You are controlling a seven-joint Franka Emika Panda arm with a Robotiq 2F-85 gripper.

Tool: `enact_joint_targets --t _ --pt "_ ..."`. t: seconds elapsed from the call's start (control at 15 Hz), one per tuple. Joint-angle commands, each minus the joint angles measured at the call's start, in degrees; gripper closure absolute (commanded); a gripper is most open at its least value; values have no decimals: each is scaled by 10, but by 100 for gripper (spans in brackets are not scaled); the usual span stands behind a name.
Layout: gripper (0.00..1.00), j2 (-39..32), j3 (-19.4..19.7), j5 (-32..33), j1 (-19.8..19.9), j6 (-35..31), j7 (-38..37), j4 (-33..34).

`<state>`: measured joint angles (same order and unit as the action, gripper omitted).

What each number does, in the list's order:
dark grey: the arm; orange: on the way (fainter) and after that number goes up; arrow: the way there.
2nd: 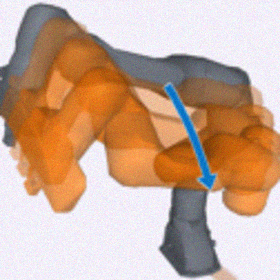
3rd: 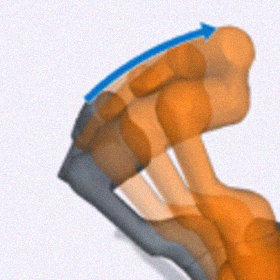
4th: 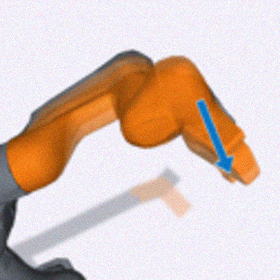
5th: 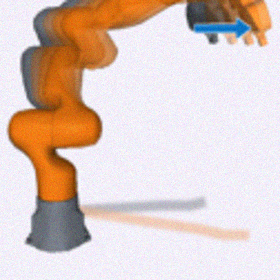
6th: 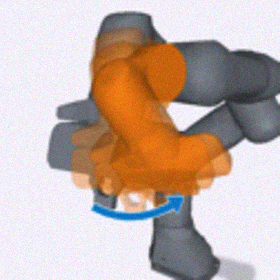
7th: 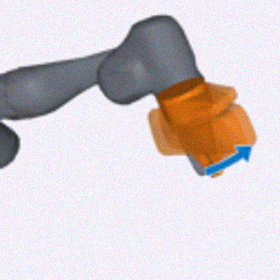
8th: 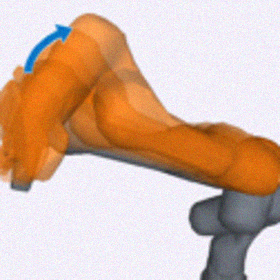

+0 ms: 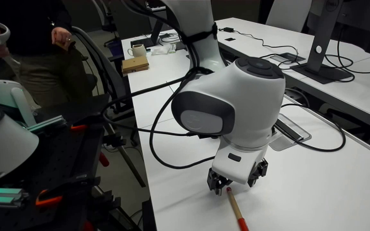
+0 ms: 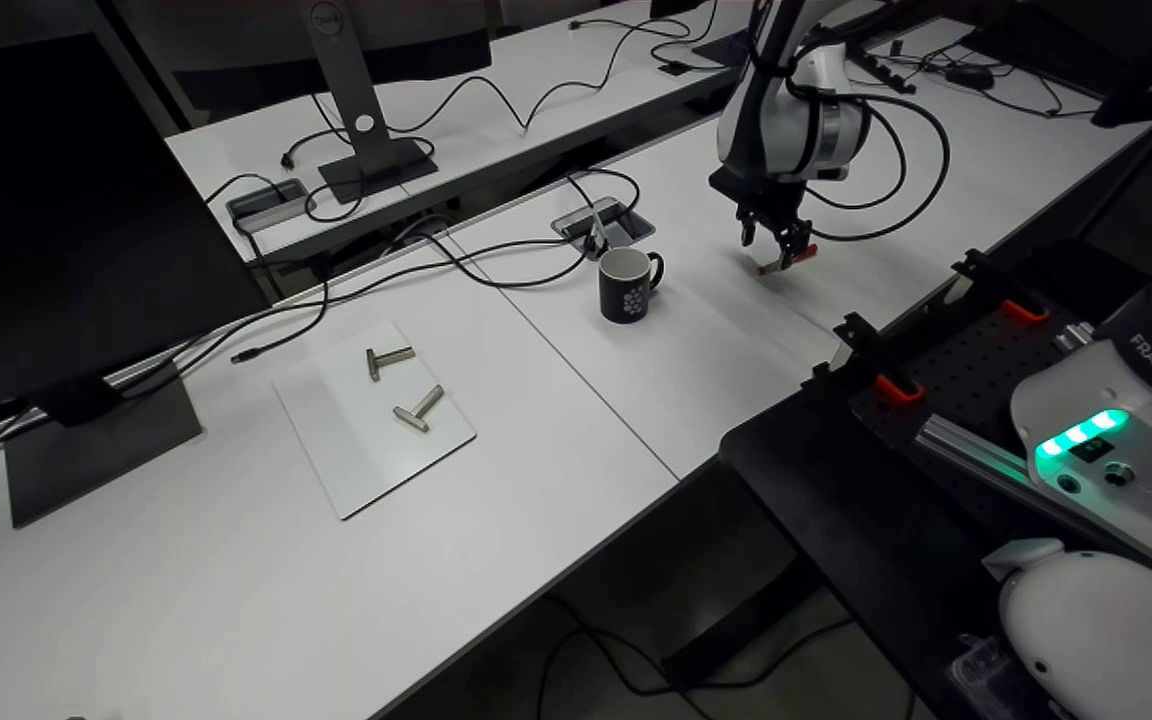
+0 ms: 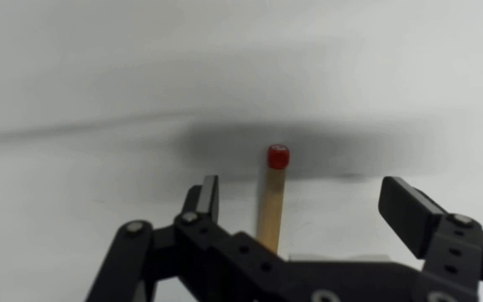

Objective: Put the sharpie in the mug

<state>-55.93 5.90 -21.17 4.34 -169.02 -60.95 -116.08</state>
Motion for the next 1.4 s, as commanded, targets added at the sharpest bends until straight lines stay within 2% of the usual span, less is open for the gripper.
enact_joint_targets --t 0.0,0.27,0.53,0.67,1.0,1.33 --pt "0 16 -43 -18 55 -3 53 -13" --pt "0 17 -83 -36 111 2 100 -14" --pt "0 12 -98 -58 137 5 134 -9" --pt "0 11 -87 -63 124 2 137 -10" --pt "0 4 -43 -60 62 -4 112 -11" --pt "0 -7 -18 -59 32 3 97 -3"
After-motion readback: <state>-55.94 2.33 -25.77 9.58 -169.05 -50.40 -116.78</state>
